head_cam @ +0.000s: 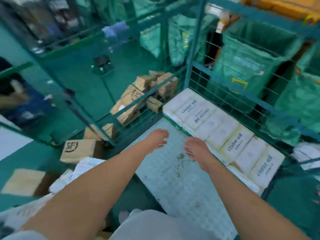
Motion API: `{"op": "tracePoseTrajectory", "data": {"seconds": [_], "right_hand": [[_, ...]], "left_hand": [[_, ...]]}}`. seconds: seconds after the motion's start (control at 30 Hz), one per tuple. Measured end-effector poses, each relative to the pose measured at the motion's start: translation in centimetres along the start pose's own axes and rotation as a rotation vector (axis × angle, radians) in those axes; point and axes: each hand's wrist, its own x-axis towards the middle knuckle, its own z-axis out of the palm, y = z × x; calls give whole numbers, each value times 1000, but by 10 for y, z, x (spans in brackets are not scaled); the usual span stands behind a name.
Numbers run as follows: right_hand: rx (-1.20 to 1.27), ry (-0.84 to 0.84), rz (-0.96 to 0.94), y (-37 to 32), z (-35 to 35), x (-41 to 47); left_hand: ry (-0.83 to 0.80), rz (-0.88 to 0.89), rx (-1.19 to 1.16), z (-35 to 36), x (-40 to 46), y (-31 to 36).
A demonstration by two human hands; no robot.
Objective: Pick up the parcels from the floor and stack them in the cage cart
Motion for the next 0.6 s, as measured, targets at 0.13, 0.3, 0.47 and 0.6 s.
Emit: {"op": "tracePoseTrajectory", "data": {"seconds": [0.13, 0.3, 0.47, 0.6], "right_hand": [[-125, -101, -15, -1, 82, -12], [-332, -259, -39, 14, 206, -32], [-469, -389, -27, 32, 310, -50], [-601, -481, -30, 53, 395, -64]], "left_hand": [[81, -28, -47, -94, -36, -51], [229, -73, -175, -209, -85, -127], [333, -73, -307, -294, -119, -188], [454, -165, -452, -358, -150, -239]]}}
